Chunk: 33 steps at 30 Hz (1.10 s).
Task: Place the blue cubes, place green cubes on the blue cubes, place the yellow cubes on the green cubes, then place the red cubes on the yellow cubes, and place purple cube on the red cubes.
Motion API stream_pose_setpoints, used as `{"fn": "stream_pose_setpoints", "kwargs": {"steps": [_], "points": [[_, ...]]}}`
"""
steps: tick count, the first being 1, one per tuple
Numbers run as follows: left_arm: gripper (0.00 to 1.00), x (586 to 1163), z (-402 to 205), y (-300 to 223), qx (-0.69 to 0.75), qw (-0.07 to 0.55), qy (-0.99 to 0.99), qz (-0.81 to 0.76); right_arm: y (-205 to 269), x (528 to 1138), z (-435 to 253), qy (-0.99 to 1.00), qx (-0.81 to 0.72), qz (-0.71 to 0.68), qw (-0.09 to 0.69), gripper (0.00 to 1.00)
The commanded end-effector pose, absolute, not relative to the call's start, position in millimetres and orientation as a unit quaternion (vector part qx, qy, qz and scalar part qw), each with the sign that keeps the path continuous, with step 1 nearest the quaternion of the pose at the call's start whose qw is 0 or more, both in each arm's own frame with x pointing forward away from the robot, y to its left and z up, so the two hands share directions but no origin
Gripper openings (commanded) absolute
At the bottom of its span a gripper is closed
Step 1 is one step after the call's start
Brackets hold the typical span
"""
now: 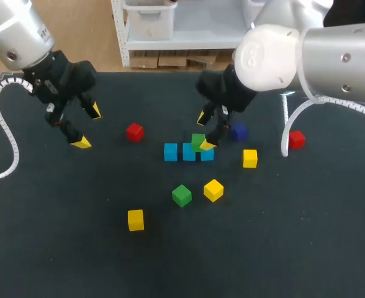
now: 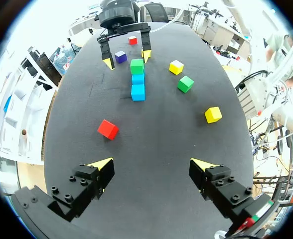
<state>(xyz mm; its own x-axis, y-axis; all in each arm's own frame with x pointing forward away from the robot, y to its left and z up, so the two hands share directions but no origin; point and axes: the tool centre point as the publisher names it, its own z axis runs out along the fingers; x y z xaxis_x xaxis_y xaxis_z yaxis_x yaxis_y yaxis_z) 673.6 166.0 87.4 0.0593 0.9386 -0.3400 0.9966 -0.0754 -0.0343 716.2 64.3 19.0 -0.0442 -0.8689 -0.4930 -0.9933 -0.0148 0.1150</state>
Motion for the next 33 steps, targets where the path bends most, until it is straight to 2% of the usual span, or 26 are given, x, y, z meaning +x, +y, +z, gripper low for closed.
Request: {"fn": "stream_pose_setpoints", "kwargs": {"steps": [1,21,33], "points": [[1.00,675,87,167,0.721,0.105,0.670,-0.139,54,708,26,0.689,-0.673,0.225,0.146,1.00],[1.00,675,87,167,0.721,0.105,0.670,-0.139,-21,663,69,0.683,-0.650,0.256,0.212,1.00],[1.00,675,87,167,0.721,0.105,0.670,-0.139,-58,649,70,0.682,-0.647,0.260,0.220,1.00]]}}
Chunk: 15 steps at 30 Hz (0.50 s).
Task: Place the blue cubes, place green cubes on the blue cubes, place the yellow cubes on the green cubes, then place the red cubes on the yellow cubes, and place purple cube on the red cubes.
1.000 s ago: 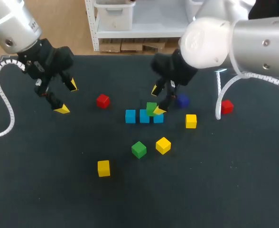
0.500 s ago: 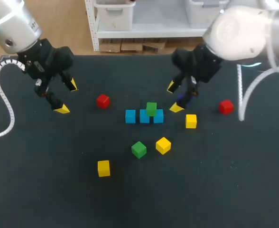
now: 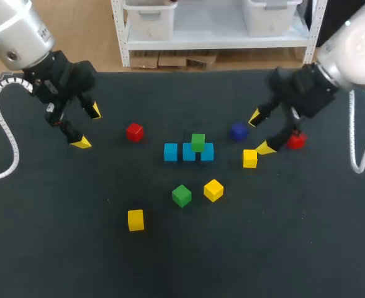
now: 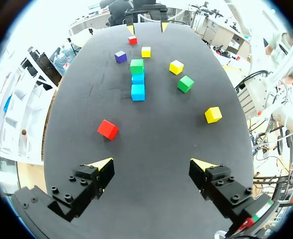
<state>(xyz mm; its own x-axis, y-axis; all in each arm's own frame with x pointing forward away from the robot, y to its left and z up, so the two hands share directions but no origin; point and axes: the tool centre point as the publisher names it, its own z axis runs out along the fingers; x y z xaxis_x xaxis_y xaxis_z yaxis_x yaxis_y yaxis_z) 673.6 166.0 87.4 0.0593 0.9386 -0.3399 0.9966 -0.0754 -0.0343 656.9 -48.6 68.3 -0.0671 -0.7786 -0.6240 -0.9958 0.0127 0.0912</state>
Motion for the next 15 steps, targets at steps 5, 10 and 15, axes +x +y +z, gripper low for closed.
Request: {"fn": "stream_pose_setpoints", "kwargs": {"steps": [5,10,15], "points": [[1.00,675,87,167,0.721,0.105,0.670,-0.139,-67,647,73,0.673,-0.653,0.267,0.221,1.00],[1.00,675,87,167,0.721,0.105,0.670,-0.139,-72,647,78,0.652,-0.676,0.273,0.210,1.00],[1.00,673,89,148,0.755,0.109,0.635,-0.120,-72,647,78,0.652,-0.676,0.273,0.210,1.00]]}}
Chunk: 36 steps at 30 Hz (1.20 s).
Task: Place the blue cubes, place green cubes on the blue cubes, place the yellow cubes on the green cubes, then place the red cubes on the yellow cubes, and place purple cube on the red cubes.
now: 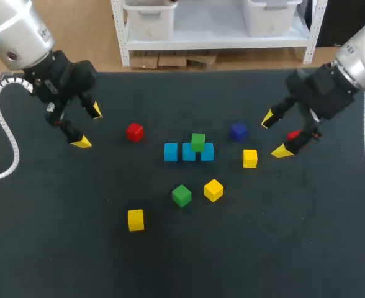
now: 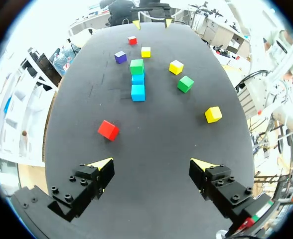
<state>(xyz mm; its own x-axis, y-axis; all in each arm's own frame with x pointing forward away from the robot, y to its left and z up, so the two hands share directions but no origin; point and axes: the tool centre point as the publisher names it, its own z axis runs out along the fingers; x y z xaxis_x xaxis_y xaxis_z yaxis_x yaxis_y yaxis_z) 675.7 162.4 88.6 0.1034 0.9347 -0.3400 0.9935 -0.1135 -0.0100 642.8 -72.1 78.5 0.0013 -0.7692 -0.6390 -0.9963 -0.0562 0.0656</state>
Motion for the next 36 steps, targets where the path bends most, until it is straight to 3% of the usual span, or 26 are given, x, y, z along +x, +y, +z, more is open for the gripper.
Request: {"fn": "stream_pose_setpoints", "kwargs": {"steps": [1,18,36], "points": [[1.00,673,90,144,0.766,0.114,0.622,-0.115,-72,647,78,0.652,-0.676,0.273,0.210,1.00],[1.00,623,107,68,0.852,0.168,0.470,-0.157,-72,647,78,0.652,-0.676,0.273,0.210,1.00],[1.00,590,62,2,0.874,0.155,0.421,-0.188,-72,647,78,0.652,-0.676,0.273,0.210,1.00]]}}
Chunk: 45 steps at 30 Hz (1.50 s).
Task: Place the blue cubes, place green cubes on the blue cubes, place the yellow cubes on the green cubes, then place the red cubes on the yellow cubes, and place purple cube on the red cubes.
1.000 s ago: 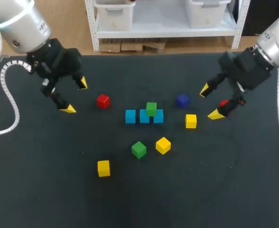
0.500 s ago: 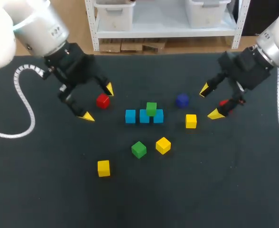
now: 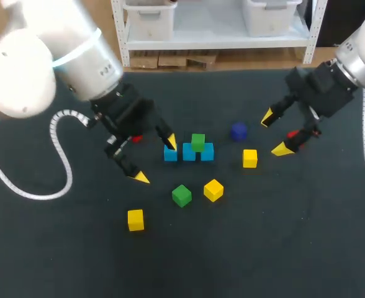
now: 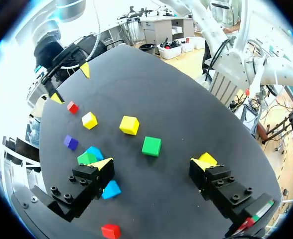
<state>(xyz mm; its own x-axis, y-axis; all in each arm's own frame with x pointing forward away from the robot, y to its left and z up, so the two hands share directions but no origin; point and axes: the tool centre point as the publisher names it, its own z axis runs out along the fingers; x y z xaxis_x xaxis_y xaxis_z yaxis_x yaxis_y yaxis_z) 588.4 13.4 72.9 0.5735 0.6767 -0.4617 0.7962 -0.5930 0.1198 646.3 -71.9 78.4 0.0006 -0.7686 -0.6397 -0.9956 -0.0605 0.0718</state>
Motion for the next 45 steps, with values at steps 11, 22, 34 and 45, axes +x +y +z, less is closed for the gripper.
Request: {"fn": "stream_pose_setpoints", "kwargs": {"steps": [11,22,34,45], "points": [[0.94,585,47,-13,0.870,0.165,0.420,-0.201,-72,647,78,0.652,-0.676,0.273,0.210,1.00],[1.00,572,33,-18,0.877,0.155,0.404,-0.207,-72,647,78,0.652,-0.676,0.273,0.210,1.00],[0.95,568,8,-20,0.884,0.129,0.398,-0.208,-72,647,78,0.652,-0.676,0.273,0.210,1.00],[0.83,581,-2,-24,0.892,0.123,0.386,-0.203,-72,647,78,0.652,-0.676,0.273,0.210,1.00]]}}
